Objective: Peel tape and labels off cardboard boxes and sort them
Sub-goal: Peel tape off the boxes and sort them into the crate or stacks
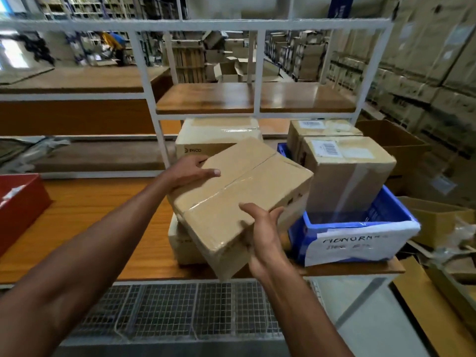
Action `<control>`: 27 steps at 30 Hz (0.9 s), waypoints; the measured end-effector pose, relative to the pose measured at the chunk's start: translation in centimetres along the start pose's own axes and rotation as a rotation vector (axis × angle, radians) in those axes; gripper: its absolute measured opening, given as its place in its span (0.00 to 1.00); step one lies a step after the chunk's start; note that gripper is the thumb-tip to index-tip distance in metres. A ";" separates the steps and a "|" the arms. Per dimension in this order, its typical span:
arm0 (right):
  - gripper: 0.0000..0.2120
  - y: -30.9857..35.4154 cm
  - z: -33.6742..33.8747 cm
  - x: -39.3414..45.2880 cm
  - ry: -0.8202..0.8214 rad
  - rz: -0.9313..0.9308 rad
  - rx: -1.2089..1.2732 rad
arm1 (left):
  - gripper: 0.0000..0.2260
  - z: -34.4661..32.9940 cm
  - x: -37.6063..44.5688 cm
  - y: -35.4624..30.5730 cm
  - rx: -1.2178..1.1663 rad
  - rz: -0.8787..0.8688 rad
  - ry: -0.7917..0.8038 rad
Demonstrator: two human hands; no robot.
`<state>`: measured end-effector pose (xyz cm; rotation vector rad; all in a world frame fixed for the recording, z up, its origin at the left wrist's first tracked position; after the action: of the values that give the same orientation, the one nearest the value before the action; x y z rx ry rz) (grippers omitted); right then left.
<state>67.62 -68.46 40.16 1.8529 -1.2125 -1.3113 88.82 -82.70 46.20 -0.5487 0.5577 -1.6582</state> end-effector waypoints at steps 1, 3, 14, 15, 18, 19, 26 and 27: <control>0.67 -0.4 -0.8 -0.3 0.036 -0.010 0.021 | 0.29 0.3 0.9 0.1 0.036 0.010 0.029; 0.66 -1.2 -2.8 -1.0 0.116 -0.034 0.086 | 0.34 0.7 2.9 0.3 0.146 0.016 0.096; 0.54 -2.8 -7.3 -1.5 0.108 -0.043 0.145 | 0.40 -0.4 7.7 1.3 0.343 -0.064 0.033; 0.51 -2.6 -7.0 -1.5 0.078 -0.022 0.132 | 0.38 -0.4 7.7 1.8 0.317 -0.055 -0.023; 0.34 -1.7 -5.4 -1.4 -0.035 0.098 0.023 | 0.31 -0.6 6.9 2.5 0.297 -0.023 -0.130; 0.26 -1.0 -4.7 -1.4 -0.078 0.158 -0.027 | 0.30 -0.7 6.7 2.5 0.302 -0.024 -0.141; 0.07 8.6 -2.7 3.9 -0.331 0.624 -0.832 | 0.30 0.1 6.1 2.6 0.263 -0.058 0.040; 0.11 9.2 -2.8 5.5 -0.285 0.613 -0.986 | 0.30 0.3 5.9 2.7 0.269 -0.060 0.094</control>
<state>67.58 -77.50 46.48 0.5608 -0.8777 -1.4324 90.14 -88.90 45.00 -0.2948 0.3797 -1.7885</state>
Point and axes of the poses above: each hand's wrist, its own x-axis towards the middle knuckle, its own z-axis out of the back of the hand, y = z × x, the point moved 6 cm from there along x, towards the middle knuckle, and after that the axes turned 4 degrees about -z, right-handed, at the moved point
